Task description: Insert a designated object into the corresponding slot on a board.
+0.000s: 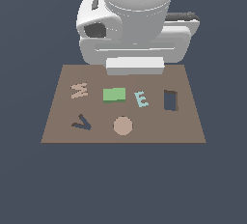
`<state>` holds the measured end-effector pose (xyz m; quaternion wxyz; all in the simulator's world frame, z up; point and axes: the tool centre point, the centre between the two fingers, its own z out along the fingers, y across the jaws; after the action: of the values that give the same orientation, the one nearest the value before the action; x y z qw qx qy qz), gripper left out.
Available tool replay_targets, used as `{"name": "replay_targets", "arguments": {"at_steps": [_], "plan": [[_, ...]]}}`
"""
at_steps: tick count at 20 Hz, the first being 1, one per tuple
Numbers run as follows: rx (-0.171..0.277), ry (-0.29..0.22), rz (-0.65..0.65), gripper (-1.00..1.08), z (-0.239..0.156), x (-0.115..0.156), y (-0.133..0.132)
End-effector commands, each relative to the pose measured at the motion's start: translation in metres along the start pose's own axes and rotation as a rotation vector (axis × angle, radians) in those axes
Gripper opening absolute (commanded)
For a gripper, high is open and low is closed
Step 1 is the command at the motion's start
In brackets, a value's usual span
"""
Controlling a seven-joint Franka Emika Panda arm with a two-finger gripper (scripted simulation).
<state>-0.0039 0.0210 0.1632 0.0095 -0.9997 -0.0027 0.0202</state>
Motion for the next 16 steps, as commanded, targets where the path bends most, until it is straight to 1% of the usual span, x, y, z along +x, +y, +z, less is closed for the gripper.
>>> {"name": "replay_targets", "arguments": {"at_steps": [1, 9, 16], "plan": [[0.0, 0.0, 0.0, 1.0, 0.0, 0.0, 0.0], [0.0, 0.001, 0.046, 1.0, 0.003, 0.001, 0.001], [0.001, 0.005, 0.164, 1.0, 0.012, 0.004, 0.005]]}}
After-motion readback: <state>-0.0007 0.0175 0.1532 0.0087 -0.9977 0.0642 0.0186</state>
